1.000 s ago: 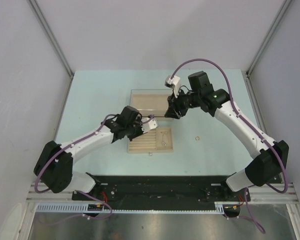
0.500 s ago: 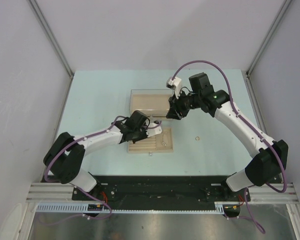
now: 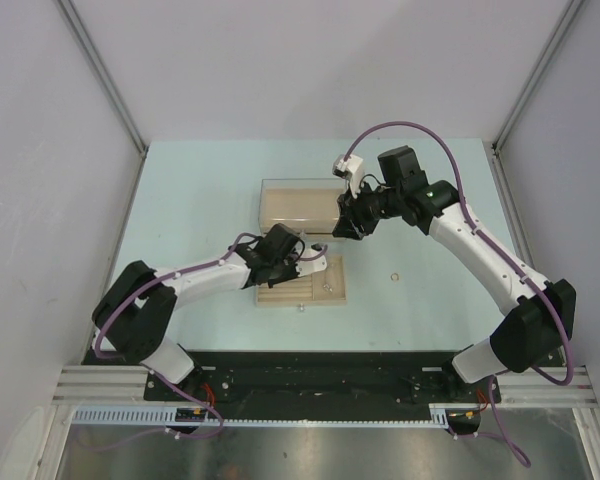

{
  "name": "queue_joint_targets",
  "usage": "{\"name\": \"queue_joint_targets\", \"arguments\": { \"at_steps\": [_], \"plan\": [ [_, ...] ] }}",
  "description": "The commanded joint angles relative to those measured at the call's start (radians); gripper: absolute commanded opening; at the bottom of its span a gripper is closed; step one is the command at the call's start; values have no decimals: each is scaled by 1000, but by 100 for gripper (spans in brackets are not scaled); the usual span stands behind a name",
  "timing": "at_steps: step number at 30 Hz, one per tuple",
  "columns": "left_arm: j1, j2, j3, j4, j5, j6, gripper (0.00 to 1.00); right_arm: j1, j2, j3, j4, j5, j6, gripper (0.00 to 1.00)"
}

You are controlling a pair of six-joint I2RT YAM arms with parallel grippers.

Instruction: Organize the mixed jewelry

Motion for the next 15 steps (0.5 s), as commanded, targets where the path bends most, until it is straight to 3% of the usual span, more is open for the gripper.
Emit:
{"name": "queue_joint_targets", "arguments": {
  "at_steps": [1, 15],
  "plan": [
    [-10, 10, 9, 33, -20, 30, 0, -4, -34, 1, 18, -18, -7, 40],
    [-21, 11, -7, 29, -20, 39, 0, -4, -30, 0, 17, -15, -9, 39]
  ]
}}
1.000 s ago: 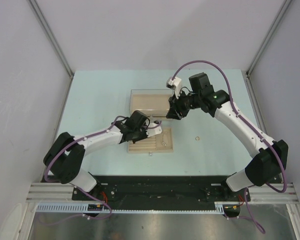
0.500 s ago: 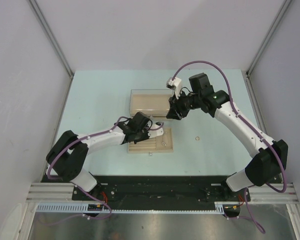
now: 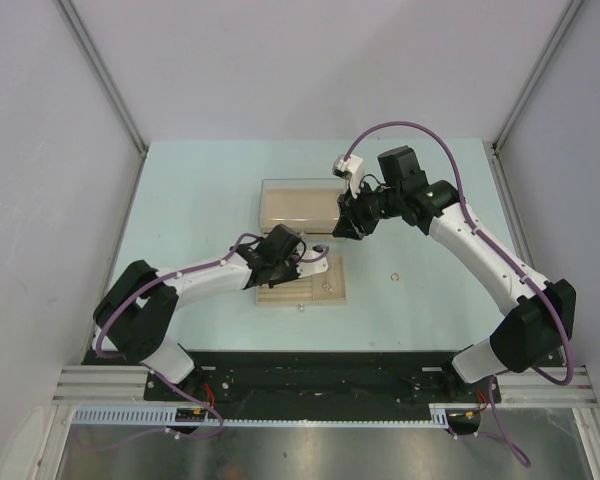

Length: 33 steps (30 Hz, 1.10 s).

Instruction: Organize the mixed jewelry

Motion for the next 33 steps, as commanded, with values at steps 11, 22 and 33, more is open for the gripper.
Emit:
{"name": "queue_joint_targets", "arguments": {
  "at_steps": [11, 22, 33],
  "plan": [
    [-18, 16, -20, 36, -20, 28, 0, -5, -30, 0, 18, -16, -7, 39],
    [-21, 36, -21, 44, -21, 31, 0, -5, -31, -8, 18, -16, -9, 40],
    [-29, 62, -29, 52, -27, 33, 0, -5, -30, -6, 20, -15, -9, 39]
  ]
}}
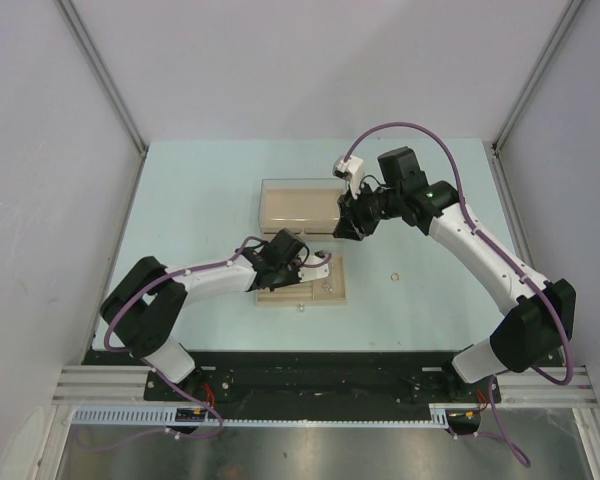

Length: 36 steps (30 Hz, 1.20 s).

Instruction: Organize the mixed jewelry

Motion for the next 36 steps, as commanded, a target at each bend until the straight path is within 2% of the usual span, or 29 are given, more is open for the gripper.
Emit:
{"name": "queue_joint_targets", "arguments": {
  "at_steps": [1, 36],
  "plan": [
    [-10, 22, -12, 24, -2, 19, 0, -3, -30, 1, 19, -13, -7, 39],
    [-79, 108, 42, -29, -51, -16, 0, -3, -31, -10, 24, -10, -11, 39]
  ]
}}
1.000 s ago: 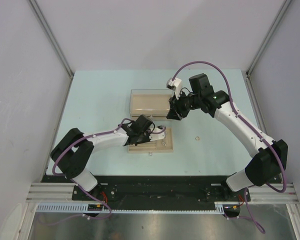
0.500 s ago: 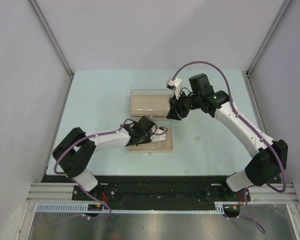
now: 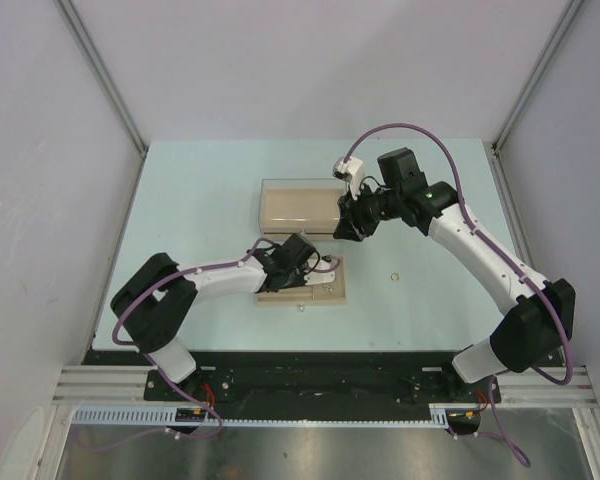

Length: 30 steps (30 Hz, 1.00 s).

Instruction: Organize the mixed jewelry

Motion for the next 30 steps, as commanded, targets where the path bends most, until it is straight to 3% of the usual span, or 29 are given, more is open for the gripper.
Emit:
{"name": "queue_joint_targets", "arguments": {
  "at_steps": [1, 16, 24, 30],
  "plan": [
    [-21, 53, -3, 0, 59, -17, 0, -3, -31, -4, 24, -7, -11, 39],
    [-30, 65, -1, -11, 54, -25, 1, -3, -36, -12, 25, -1, -14, 39],
    [-30, 31, 0, -34, 50, -33, 20, -2, -37, -12, 27, -4, -14, 39],
    [-30, 10, 3, -39, 33, -31, 27, -3, -40, -12, 24, -4, -12, 40]
  ]
}}
